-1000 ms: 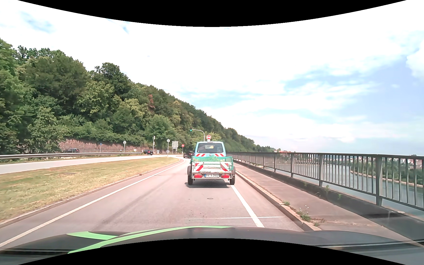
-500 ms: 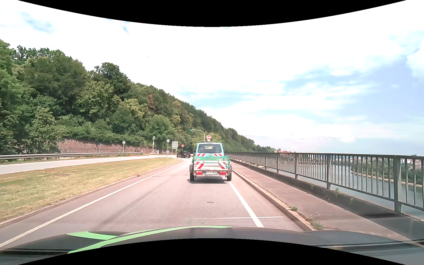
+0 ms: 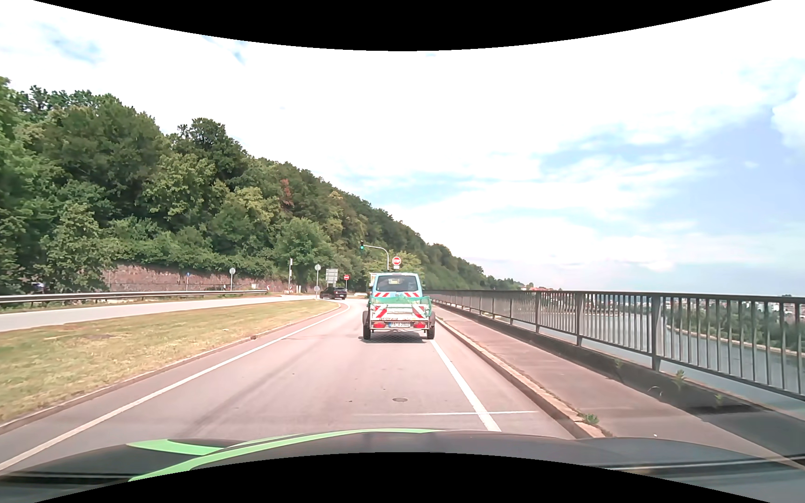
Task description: Follow the waypoints while adhering to traffic rules and regulations
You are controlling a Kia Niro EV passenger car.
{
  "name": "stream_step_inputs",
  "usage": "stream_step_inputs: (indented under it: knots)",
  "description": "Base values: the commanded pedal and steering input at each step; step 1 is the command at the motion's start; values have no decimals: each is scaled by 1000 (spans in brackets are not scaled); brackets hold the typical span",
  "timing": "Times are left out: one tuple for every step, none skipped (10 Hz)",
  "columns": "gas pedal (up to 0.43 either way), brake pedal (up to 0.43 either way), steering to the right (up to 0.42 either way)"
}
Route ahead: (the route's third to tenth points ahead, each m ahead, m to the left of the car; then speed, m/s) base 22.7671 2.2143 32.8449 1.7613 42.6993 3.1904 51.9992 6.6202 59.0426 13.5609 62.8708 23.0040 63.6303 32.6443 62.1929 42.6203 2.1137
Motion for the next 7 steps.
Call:
stream_step_inputs:
  knots:
    - [268,0,-3]
    - [280,0,-3]
    - [280,0,-3]
    - [280,0,-3]
    - [280,0,-3]
    - [280,0,-3]
    - [287,0,-3]
